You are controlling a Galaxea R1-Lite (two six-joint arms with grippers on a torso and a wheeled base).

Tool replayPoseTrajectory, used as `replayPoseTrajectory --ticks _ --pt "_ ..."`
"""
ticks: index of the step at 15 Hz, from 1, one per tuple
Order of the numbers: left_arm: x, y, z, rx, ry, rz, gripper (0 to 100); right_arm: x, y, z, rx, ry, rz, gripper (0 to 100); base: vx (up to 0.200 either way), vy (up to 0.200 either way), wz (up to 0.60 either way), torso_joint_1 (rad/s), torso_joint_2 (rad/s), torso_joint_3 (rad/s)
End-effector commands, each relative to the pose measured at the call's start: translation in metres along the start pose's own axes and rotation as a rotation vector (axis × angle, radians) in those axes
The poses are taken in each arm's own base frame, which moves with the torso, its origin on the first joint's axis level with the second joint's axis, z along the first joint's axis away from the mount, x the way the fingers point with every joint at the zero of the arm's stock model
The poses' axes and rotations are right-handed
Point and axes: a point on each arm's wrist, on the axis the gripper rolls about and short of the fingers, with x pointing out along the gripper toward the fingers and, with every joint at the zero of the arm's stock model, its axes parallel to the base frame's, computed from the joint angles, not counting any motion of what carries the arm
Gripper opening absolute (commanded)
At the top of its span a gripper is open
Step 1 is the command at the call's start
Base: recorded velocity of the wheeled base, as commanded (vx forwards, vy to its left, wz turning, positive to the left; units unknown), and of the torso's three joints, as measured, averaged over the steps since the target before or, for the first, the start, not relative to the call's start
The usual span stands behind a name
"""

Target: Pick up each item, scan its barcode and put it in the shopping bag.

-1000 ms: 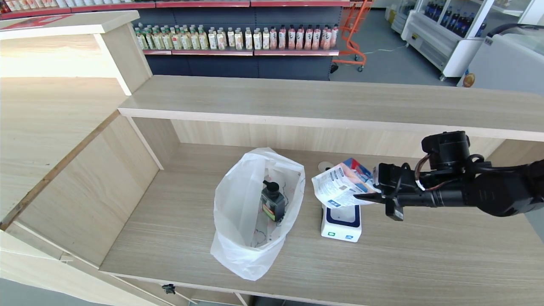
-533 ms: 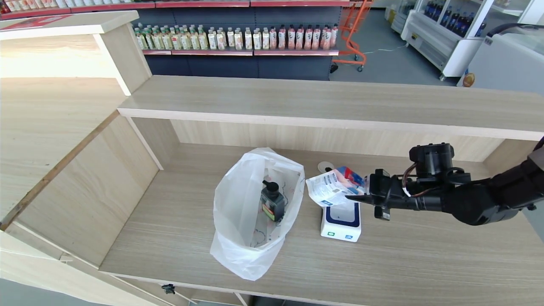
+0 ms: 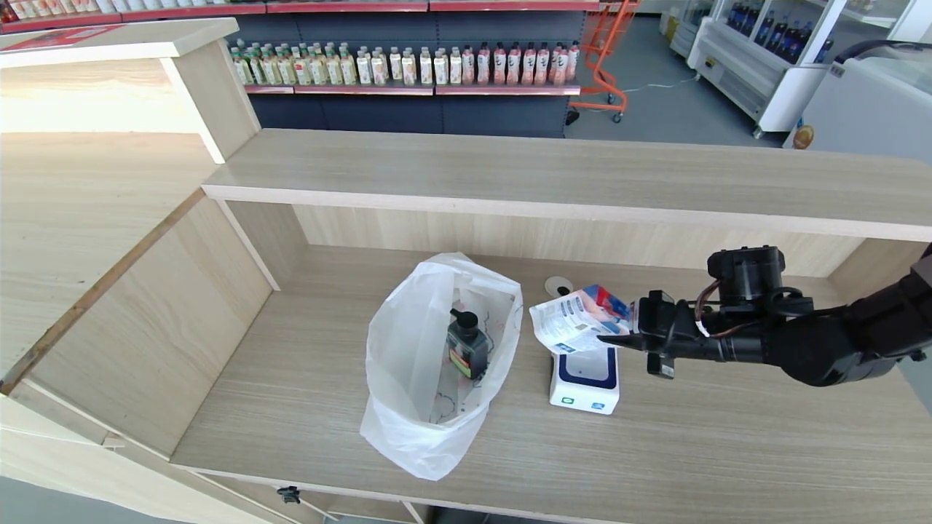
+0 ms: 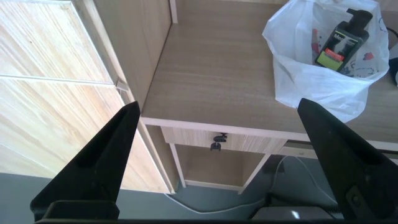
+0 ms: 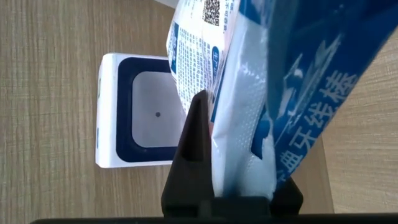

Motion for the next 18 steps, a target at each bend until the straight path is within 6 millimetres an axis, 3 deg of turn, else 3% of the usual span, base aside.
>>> replayPoseTrajectory --ticks 1,12,14,16,18 --pt "0.000 0.000 0.000 0.000 0.002 0.000 100 -0.009 -0.004 0.002 -0.004 0.005 -0.020 0 0.000 0.000 0.00 0.000 0.00 0.000" --pt "0.000 0.000 0.000 0.000 0.000 0.000 100 -0.022 -0.006 0.004 0.023 0.013 -0.044 0 0.000 0.000 0.00 0.000 0.00 0.000" --pt "0.000 0.000 0.000 0.000 0.002 0.000 100 -0.048 -0.020 0.035 0.172 -0.037 -0.114 0 0.000 0.000 0.00 0.000 0.00 0.000" --pt "0.000 0.000 0.000 0.000 0.000 0.000 100 -0.084 -0.033 0.086 0.540 -0.180 -0.173 0 0.000 0.000 0.00 0.000 0.00 0.000" --pt "0.000 0.000 0.000 0.000 0.002 0.000 100 -0.109 -0.034 0.118 0.954 -0.251 -0.197 0 0.000 0.000 0.00 0.000 0.00 0.000"
